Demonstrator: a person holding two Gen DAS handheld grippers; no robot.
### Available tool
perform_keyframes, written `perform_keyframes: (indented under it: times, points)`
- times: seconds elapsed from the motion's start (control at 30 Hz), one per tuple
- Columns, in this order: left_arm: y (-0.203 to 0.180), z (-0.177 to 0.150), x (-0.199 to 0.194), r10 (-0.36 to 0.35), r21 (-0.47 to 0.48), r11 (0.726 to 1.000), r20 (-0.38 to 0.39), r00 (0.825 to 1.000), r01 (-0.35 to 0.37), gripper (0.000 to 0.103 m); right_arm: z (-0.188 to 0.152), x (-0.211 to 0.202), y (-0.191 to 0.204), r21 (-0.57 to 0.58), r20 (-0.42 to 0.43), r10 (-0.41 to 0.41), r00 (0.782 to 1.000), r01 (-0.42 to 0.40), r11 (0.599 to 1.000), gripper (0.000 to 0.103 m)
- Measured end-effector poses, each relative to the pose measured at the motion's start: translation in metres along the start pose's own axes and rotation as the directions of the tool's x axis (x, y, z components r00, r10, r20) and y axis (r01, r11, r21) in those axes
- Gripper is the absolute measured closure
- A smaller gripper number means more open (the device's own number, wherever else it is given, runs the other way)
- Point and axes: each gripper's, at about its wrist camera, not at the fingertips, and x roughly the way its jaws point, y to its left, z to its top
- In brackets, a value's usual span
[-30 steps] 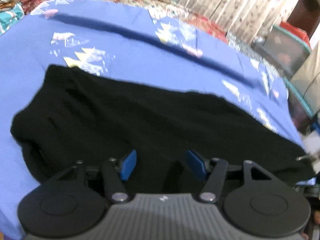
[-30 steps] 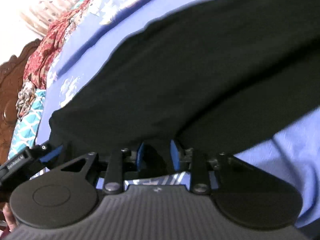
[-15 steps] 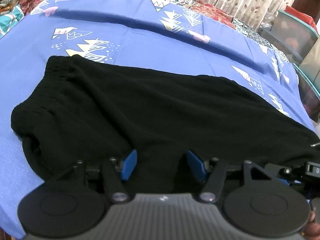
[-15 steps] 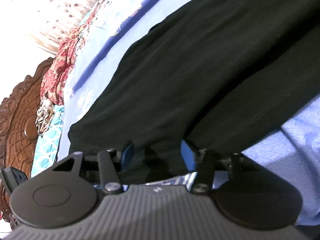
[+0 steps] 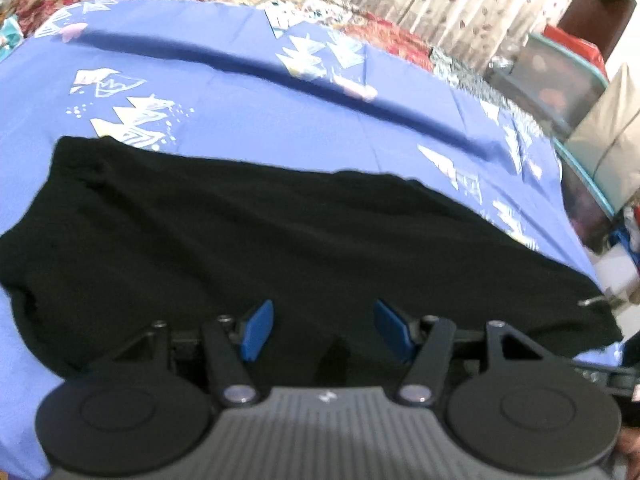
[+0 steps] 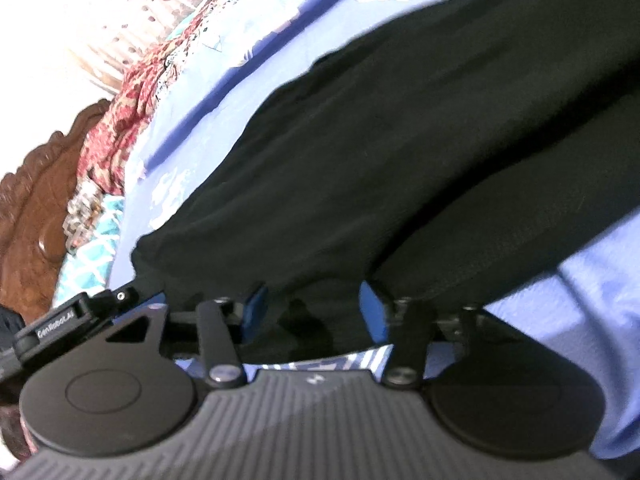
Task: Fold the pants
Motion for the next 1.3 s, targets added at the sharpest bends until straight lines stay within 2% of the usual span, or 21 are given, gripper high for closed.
perform_keyframes:
  times: [0.07, 0.13, 0.2, 0.27, 0.33, 0.37, 0.6, 0.83, 0.93, 1.07, 1.2, 1.3]
  points:
    - [0.001, -0.004, 0.010, 0.021, 0.000, 1.000, -0.034, 0.999, -0.021, 0.045, 0.000, -0.010, 0.010, -0.071, 0.055, -0.026, 0.998, 0.030, 0.997, 0.068]
    - [0.007, -0.009, 0.019, 0.039, -0.008, 0.999, -0.068, 0.997, -0.040, 0.046, 0.002, -0.019, 0.014, -0.123, 0.109, -0.036, 0.993, 0.049, 0.991, 0.071]
    - [0.010, -0.012, 0.021, 0.037, -0.010, 0.999, -0.070, 0.997, -0.038, 0.046, 0.002, -0.023, 0.014, -0.143, 0.142, -0.055, 0.988, 0.075, 0.987, 0.071]
    - [0.011, -0.012, 0.020, 0.034, -0.016, 0.999, -0.070, 0.997, -0.035, 0.046, 0.002, -0.017, 0.008, -0.128, 0.119, -0.077, 0.990, 0.093, 0.987, 0.071]
    - [0.012, -0.012, 0.020, 0.030, -0.022, 0.999, -0.073, 0.997, -0.032, 0.046, 0.000, -0.001, -0.005, -0.076, 0.044, -0.132, 0.990, 0.136, 0.988, 0.075]
    - [0.012, -0.012, 0.020, 0.029, -0.022, 0.999, -0.073, 0.997, -0.030, 0.046, -0.002, 0.005, -0.013, -0.047, 0.022, -0.132, 0.991, 0.133, 0.990, 0.077]
    - [0.011, -0.013, 0.020, 0.034, -0.014, 0.999, -0.070, 0.997, -0.035, 0.046, 0.004, 0.006, -0.035, 0.071, 0.022, -0.060, 0.998, 0.058, 0.996, 0.077]
    - [0.012, -0.012, 0.019, 0.028, -0.021, 0.999, -0.072, 0.997, -0.030, 0.046, 0.003, -0.001, -0.039, 0.097, 0.022, -0.034, 0.999, 0.031, 0.995, 0.076]
    - [0.014, -0.011, 0.018, 0.021, -0.025, 0.999, -0.073, 0.997, -0.023, 0.046, 0.005, -0.011, -0.036, 0.088, 0.034, -0.016, 0.999, 0.013, 0.996, 0.074]
    - [0.016, -0.009, 0.010, 0.005, -0.036, 0.999, -0.058, 0.998, -0.007, 0.046, 0.006, -0.033, -0.029, 0.010, 0.127, 0.010, 0.992, -0.012, 1.000, 0.072]
    - [0.011, -0.003, -0.004, -0.040, -0.046, 0.998, -0.015, 0.999, 0.039, 0.046, 0.010, -0.049, -0.023, -0.052, 0.201, -0.010, 0.980, 0.021, 0.998, 0.072]
    - [-0.002, 0.004, 0.000, -0.075, -0.035, 0.997, -0.022, 0.997, 0.075, 0.045, 0.016, -0.047, -0.025, -0.060, 0.211, -0.020, 0.977, 0.034, 0.998, 0.072]
